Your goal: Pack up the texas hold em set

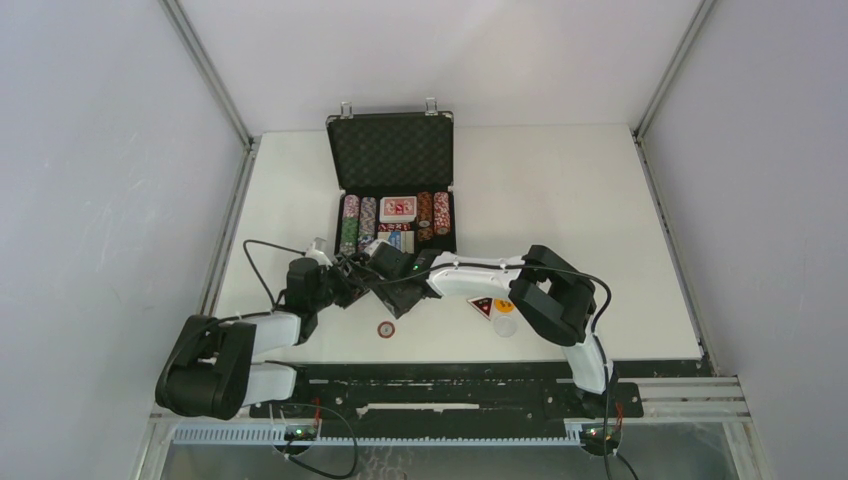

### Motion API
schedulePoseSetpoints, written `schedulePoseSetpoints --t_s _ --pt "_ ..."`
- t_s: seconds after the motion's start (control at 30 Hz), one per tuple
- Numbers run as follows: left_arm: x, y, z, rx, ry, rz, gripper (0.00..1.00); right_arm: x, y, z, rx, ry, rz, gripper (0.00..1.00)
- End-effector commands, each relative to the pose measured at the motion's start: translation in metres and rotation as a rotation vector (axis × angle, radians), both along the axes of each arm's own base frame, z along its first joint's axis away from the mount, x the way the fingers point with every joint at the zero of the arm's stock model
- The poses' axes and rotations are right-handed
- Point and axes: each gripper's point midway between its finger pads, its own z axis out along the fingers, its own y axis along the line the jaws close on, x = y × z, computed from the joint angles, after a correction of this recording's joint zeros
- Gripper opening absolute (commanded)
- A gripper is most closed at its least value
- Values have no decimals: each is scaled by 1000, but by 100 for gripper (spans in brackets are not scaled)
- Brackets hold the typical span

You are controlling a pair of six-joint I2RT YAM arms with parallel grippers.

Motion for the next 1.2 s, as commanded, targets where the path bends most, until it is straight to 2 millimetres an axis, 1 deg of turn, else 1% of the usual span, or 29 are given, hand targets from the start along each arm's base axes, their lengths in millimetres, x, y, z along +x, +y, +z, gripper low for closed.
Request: schedulePoseSetpoints --t_s 0.0,0.1,0.23,0.37,0.4,0.47,0.53,0.63,0.8,0.97,1.17 --pt "-3 -2 -3 4 9 -20 69 -4 6 -9 12 8 8 67" --pt "-3 -2 -2 2 7 -20 69 -3 4 -8 9 5 6 67" --pt "-4 -2 -2 3 7 -20 69 -8 6 -13 8 21 17 66" --pt "-4 -2 -2 1 7 -21 69 -15 8 -16 -3 30 32 59" --pt "-4 -3 -2 1 7 -21 69 -17 8 -16 -4 30 33 55" --pt "-4 -3 -3 -1 10 -21 69 -18 8 -16 -7 28 36 51" --pt "-3 -3 -3 -4 9 -21 69 -18 7 -16 -11 25 34 49" --pt "-3 -4 -3 -8 8 -23 69 -17 7 -15 -14 16 31 49" --pt "-3 -4 -2 -8 4 -23 69 -11 7 -2 3 -14 24 48" --pt "-3 -4 -2 -9 6 -24 69 -5 10 21 35 -51 25 48" --pt "-3 -4 -2 -7 6 -23 69 -3 8 28 37 -67 21 48"
